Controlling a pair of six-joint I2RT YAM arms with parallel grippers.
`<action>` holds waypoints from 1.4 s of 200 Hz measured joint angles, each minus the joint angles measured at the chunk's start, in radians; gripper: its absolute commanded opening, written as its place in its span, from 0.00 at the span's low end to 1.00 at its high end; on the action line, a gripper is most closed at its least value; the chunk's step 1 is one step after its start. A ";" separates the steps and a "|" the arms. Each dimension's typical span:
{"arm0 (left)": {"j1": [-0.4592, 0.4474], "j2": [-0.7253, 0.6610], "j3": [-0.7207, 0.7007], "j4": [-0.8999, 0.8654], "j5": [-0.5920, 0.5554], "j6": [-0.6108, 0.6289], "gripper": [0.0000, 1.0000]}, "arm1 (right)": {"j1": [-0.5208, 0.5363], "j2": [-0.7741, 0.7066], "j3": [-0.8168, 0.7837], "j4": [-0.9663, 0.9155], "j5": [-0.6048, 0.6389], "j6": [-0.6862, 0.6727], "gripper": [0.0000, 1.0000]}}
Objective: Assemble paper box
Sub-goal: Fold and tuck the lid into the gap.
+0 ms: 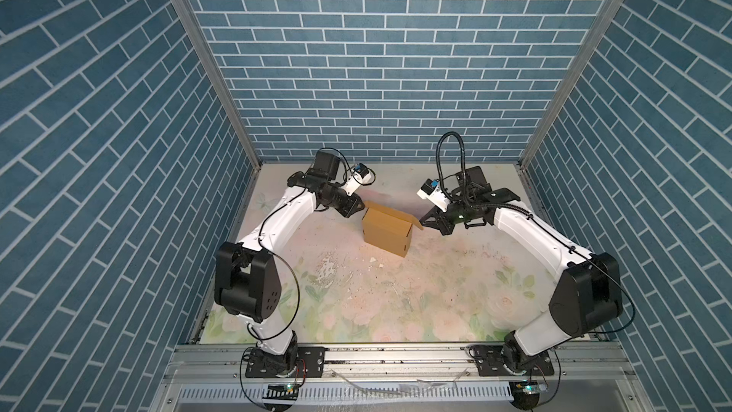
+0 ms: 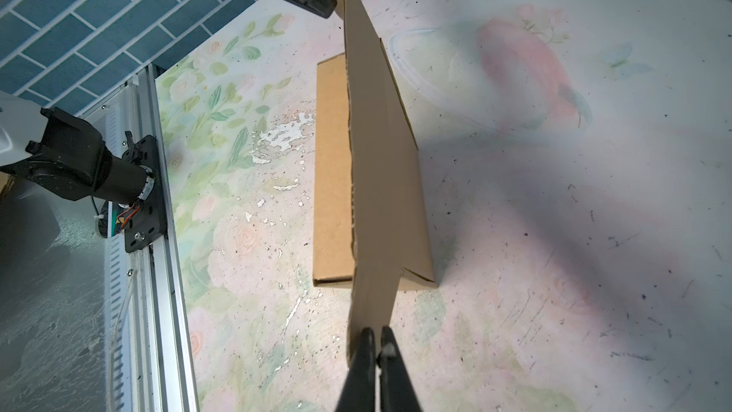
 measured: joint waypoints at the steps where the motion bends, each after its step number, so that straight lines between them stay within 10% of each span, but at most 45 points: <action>1: 0.000 0.000 0.000 0.000 0.000 0.000 0.23 | 0.000 0.000 0.000 0.000 0.000 0.000 0.08; 183: -0.040 -0.026 -0.022 0.037 0.015 -0.130 0.07 | 0.047 -0.049 -0.054 -0.005 0.001 0.027 0.08; 280: -0.044 -0.026 -0.022 0.038 0.035 -0.138 0.06 | 0.047 -0.198 -0.112 -0.068 0.092 0.085 0.39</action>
